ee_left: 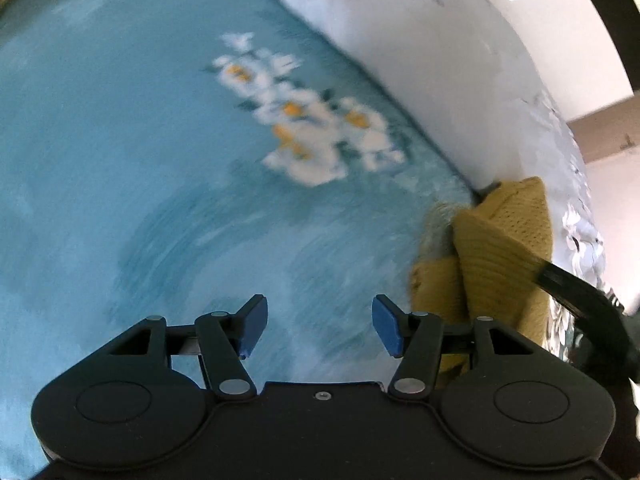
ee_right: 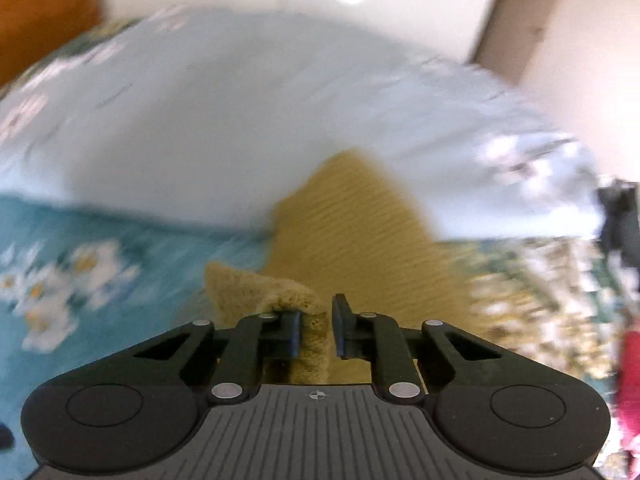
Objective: Fold clothes
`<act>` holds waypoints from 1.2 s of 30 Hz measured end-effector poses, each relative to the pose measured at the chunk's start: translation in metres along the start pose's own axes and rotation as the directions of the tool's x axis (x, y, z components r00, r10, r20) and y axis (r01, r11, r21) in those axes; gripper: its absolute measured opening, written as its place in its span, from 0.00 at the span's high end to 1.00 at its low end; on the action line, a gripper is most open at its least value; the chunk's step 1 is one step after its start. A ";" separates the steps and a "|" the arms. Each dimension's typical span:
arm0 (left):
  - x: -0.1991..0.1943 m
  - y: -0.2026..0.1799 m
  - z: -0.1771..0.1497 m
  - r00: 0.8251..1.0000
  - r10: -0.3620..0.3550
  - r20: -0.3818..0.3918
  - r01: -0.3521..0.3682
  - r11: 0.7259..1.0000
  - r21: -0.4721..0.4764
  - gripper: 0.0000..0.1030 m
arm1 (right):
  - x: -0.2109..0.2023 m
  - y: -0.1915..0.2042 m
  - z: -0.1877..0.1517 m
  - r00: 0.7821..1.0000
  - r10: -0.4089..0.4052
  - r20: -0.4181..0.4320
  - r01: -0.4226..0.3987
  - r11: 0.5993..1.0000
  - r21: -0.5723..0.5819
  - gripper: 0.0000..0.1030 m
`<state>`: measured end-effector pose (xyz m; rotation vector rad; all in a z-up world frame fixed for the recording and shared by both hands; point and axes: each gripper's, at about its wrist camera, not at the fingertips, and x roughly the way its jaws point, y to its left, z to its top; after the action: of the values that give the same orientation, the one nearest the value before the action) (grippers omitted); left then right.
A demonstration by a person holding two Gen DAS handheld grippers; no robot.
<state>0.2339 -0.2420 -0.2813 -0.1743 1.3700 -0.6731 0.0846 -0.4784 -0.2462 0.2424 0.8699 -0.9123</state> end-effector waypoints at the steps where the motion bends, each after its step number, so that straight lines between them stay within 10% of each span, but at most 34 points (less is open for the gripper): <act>1: 0.005 -0.008 0.008 1.000 -0.009 0.000 0.009 1.000 0.027 0.45 | -0.005 -0.017 0.003 0.999 -0.037 0.021 0.036 0.999 0.023 0.87; 7: 0.052 -0.082 0.058 0.997 -0.079 -0.017 0.080 0.971 0.226 0.44 | -0.023 -0.110 0.015 0.974 -0.211 0.077 0.201 0.972 0.125 0.87; 16: 0.141 -0.217 0.100 0.989 -0.122 -0.084 0.148 0.843 0.517 0.44 | -0.026 -0.180 -0.004 0.928 -0.361 0.093 0.342 0.924 0.168 0.87; 28: 0.232 -0.347 0.073 0.964 -0.150 -0.221 0.266 0.614 0.744 0.44 | -0.006 -0.263 -0.042 0.866 -0.500 -0.017 0.485 0.831 0.271 0.87; 36: 0.276 -0.405 0.045 0.938 -0.173 -0.302 0.347 0.529 0.775 0.44 | 0.021 -0.281 -0.058 0.878 -0.474 -0.069 0.472 0.832 0.292 0.87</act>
<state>0.1515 -0.7263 -0.3054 0.4708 1.0704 -1.5708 -0.1586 -0.6323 -0.2535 0.2920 0.7947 -1.5185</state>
